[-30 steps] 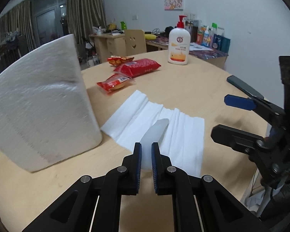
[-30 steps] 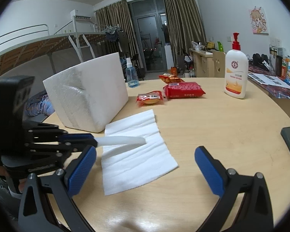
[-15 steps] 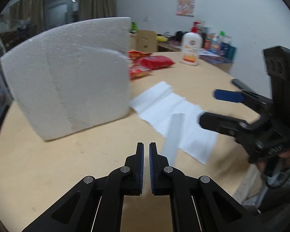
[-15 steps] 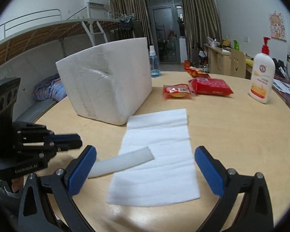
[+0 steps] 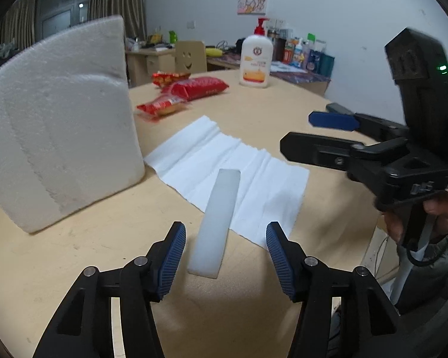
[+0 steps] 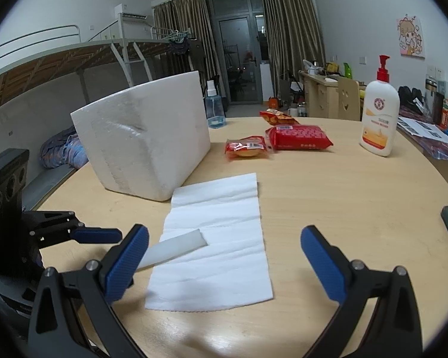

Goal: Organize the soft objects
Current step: 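Close the left tool on the white foam strip and lift it, then lower the open right tool onto the white tissues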

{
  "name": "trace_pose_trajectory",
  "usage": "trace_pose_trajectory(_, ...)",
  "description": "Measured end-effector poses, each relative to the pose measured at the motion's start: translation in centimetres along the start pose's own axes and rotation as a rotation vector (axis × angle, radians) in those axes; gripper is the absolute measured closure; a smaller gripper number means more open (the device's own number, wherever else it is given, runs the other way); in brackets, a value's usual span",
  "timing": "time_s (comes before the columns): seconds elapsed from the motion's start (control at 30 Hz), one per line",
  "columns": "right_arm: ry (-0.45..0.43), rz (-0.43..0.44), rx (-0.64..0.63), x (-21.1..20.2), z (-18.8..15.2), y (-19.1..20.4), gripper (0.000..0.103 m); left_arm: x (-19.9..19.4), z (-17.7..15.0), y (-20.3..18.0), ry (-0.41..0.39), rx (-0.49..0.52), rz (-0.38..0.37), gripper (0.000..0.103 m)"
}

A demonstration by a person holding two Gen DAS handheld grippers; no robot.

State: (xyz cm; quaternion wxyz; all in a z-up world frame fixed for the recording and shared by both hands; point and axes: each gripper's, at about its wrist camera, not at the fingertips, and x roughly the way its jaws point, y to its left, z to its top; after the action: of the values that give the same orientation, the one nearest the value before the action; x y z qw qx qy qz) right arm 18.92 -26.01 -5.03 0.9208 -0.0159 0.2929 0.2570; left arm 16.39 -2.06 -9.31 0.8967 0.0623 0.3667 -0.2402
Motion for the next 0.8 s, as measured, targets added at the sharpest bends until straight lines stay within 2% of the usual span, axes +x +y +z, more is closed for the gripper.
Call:
trace_pose_trajectory(0.07, 0.001, 0.006, -0.005, 0.0, -0.1, 0.1, 0.0, 0.9, 0.1, -0.1, 0.027, -0.004, 0.002, 0.049)
trace_pose_trajectory(0.17, 0.003, 0.009, -0.007, -0.1, -0.2, 0.2, 0.0, 1.9, 0.0, -0.1, 0.062, -0.004, 0.006, 0.062)
trace_pose_trajectory(0.23, 0.003, 0.006, -0.006, -0.1, -0.3, 0.1, 0.0, 2.3, 0.0, -0.1, 0.077, -0.005, 0.021, 0.076)
trace_pose_trajectory(0.27, 0.004, 0.007, -0.005, -0.1, -0.3, 0.1, 0.0, 2.4, 0.0, 0.0, 0.076, -0.004, 0.035, 0.079)
trace_pose_trajectory(0.43, 0.009, 0.009, -0.014, 0.1, -0.3, 0.5, 0.0, 2.1, -0.1, 0.7, 0.084, -0.008, 0.054, 0.085)
trace_pose_trajectory(0.57, 0.019, 0.016, -0.034, 0.5, -0.1, 1.1, 0.0, 1.8, -0.4, 0.9, 0.058, -0.011, 0.047, 0.09)
trace_pose_trajectory(0.8, 0.032, 0.025, -0.052, 1.1, 0.2, 1.7, 0.0, 0.6, -0.5, 2.3, 0.027, -0.057, 0.047, 0.09)
